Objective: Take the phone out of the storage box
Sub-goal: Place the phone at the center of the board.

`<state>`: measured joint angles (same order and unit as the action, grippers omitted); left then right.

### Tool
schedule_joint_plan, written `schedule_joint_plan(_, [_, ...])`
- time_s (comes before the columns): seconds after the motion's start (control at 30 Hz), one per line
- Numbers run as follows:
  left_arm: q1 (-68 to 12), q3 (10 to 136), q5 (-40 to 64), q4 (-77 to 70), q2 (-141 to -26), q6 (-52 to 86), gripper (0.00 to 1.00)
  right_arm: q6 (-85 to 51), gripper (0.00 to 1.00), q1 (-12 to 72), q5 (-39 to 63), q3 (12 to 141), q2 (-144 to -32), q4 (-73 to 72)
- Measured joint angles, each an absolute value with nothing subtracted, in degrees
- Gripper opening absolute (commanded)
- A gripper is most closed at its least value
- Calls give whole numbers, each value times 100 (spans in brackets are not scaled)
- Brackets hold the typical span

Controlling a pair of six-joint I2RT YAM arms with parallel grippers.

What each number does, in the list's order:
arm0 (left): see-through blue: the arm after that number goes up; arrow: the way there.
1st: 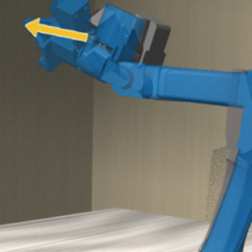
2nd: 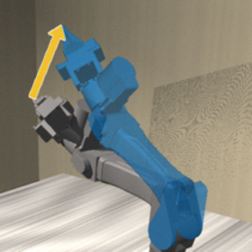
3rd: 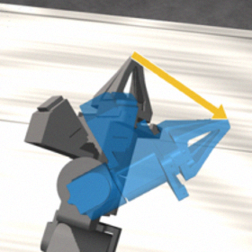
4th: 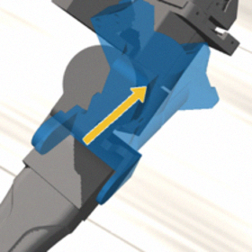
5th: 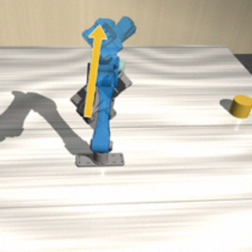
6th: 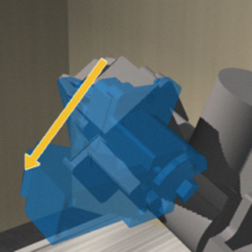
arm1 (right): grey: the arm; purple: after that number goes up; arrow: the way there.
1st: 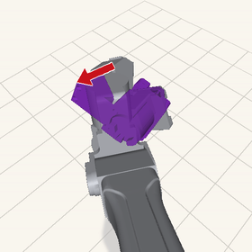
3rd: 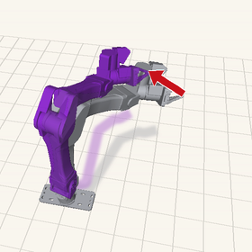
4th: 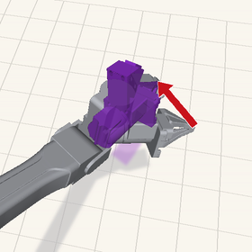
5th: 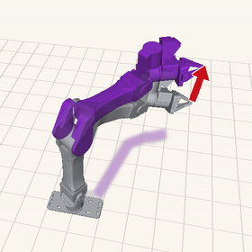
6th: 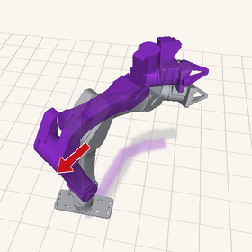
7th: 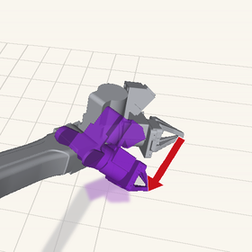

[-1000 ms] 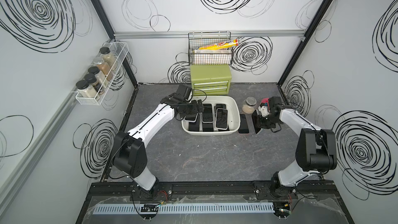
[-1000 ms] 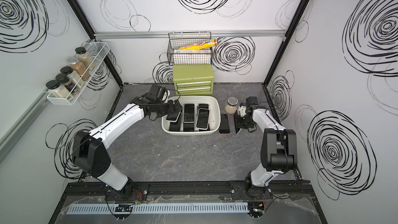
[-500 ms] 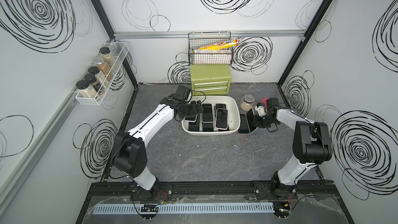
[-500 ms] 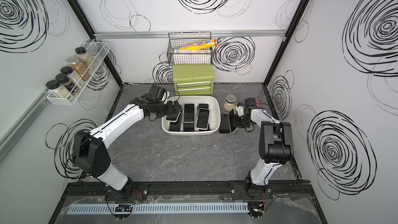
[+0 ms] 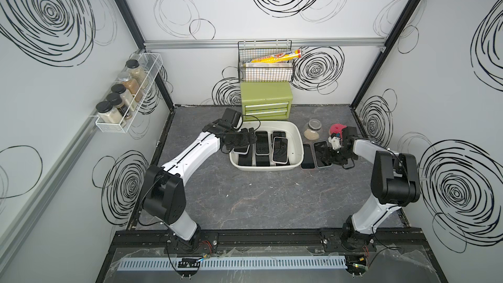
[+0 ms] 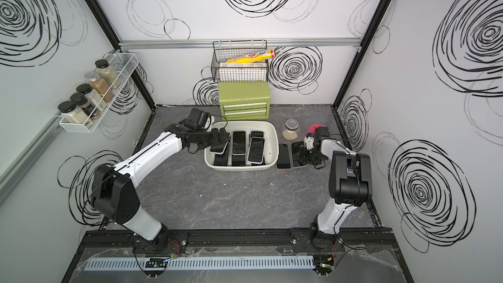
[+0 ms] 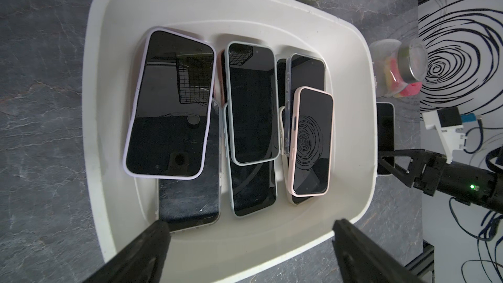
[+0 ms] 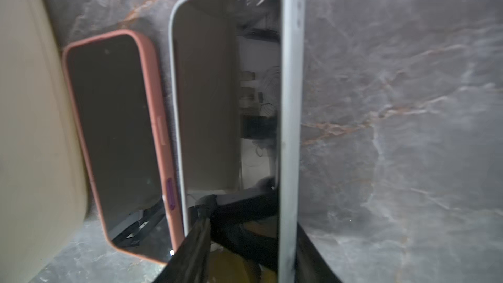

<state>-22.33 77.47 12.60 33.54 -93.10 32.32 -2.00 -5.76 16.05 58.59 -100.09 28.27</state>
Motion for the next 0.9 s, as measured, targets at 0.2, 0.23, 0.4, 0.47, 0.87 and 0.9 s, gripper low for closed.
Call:
schedule_joint_plan(0.2, [-2233, 7747, 1256, 3354, -9310, 3229, 99, -207, 62, -622, 1350, 5986, -10141, 2847])
schedule_joint_plan(0.23, [-2235, 7747, 1251, 3354, -9310, 3229, 99, -200, 63, -626, 1339, 6038, -10173, 2856])
schedule_joint_plan(0.4, [-2300, 7747, 1208, 3336, -9310, 3234, 99, -198, 62, -644, 1199, 6324, -10381, 2904])
schedule_joint_plan(0.47, [-2381, 7747, 1149, 3301, -9312, 3236, 99, -248, 61, -655, 1135, 6469, -10447, 2945])
schedule_joint_plan(0.87, [-3199, 9354, 196, 3977, -10945, 2873, 99, -967, 82, -148, 1656, 6991, -9063, 3454])
schedule_joint_plan(0.9, [-3232, 9435, 143, 4066, -11021, 2864, 99, -1000, 83, 5, 1643, 6997, -9004, 3516])
